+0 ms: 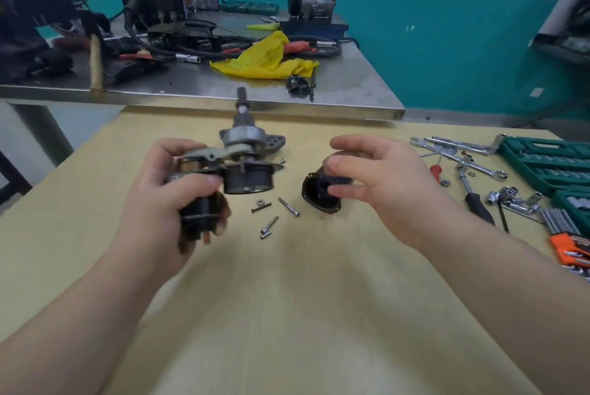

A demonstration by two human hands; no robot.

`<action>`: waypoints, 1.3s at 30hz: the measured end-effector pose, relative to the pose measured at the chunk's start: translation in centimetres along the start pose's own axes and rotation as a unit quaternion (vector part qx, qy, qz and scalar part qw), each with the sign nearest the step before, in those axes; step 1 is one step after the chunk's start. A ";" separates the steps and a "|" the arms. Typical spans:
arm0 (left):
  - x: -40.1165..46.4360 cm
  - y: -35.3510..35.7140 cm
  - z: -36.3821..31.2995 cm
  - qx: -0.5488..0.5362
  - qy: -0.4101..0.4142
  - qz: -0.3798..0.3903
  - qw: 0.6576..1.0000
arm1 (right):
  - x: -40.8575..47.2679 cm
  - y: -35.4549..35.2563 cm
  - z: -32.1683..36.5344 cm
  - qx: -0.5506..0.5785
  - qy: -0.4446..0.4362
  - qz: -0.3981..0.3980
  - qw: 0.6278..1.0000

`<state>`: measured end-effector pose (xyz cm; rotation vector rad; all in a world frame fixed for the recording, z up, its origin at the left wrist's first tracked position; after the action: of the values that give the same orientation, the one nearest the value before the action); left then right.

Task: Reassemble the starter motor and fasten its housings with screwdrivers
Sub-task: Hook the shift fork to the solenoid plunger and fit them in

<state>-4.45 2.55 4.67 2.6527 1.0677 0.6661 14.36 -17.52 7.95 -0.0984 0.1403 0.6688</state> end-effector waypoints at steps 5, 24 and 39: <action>1.6 -4.7 0.2 0.011 -0.021 -0.064 0.998 | 4.2 1.8 1.4 -0.270 -0.070 -0.059 0.959; 2.3 -6.1 0.2 0.000 -0.036 -0.100 0.994 | 14.3 12.2 0.8 -0.767 -0.143 0.021 0.625; 1.7 -4.7 0.4 0.014 -0.028 -0.077 0.997 | 10.6 11.1 0.7 -0.711 -0.134 0.217 0.655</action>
<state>-6.00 7.14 3.24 2.5622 1.2576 0.5476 15.68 -2.28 6.47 -1.5381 -0.7288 1.1374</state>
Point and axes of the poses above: each hand's wrist, its own x-axis towards the middle knuckle, its own y-axis out of the palm, z = x × y, the point moved 3 cm from there along x, towards the middle knuckle, and after that the axes turned 10 degrees about y, right-handed, at the moved point
